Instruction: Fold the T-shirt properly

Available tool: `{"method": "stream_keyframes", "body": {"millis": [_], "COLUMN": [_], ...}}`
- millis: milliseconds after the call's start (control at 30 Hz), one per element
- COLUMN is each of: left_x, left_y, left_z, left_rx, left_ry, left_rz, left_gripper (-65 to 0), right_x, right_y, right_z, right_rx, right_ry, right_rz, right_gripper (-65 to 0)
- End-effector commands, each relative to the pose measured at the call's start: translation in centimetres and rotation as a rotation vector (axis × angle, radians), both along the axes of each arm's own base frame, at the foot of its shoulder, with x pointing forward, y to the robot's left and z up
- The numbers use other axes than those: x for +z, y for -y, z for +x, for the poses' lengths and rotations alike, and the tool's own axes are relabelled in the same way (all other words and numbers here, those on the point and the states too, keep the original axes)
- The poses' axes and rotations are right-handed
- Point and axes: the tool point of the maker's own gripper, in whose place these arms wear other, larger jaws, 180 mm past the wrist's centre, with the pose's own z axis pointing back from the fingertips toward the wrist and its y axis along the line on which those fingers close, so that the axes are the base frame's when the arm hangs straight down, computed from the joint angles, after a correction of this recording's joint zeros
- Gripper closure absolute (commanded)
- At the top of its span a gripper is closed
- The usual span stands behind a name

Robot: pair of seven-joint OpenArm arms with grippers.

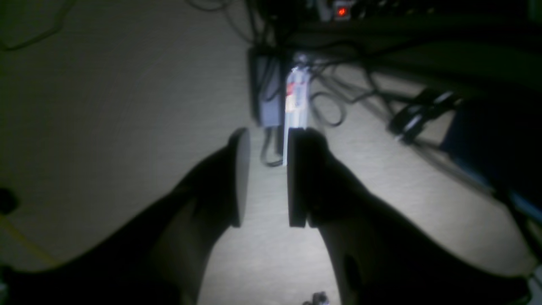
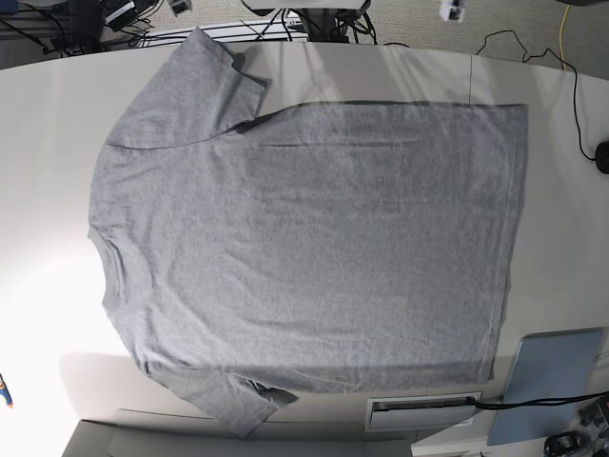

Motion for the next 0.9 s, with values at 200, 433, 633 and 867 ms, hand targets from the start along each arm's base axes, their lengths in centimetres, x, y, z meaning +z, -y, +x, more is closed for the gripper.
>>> {"method": "stream_keyframes", "body": {"millis": [200,433,633,867], "left_x": [6.5,13.1,18.2,22.1], "left_y": [-5.9,-8.5,-9.3,-8.9], "left_z": [0.1,2.7,7.8,13.6], "left_rx": [-0.136,-0.371,-0.64,-0.83], "left_ry": [0.069,0.171,0.292,0.452], "left_rz": [0.127,0.24,0.373,0.455], "left_gripper": [-17.3,-17.3,-17.3,-29.7], "right_x": [8.7,16.4,22.7,26.1], "right_y": [2.0,0.1,-1.9,-2.5], "right_z": [1.3,4.1,9.2,12.7], "right_rx": [0.159,0.401,0.545,0.687], "right_ry": [0.124,0.197,0.355,0.481], "right_rz": [0.017,0.044,-0.076,-0.211], "right_gripper": [-14.7,-14.7,-14.7,-14.7]}}
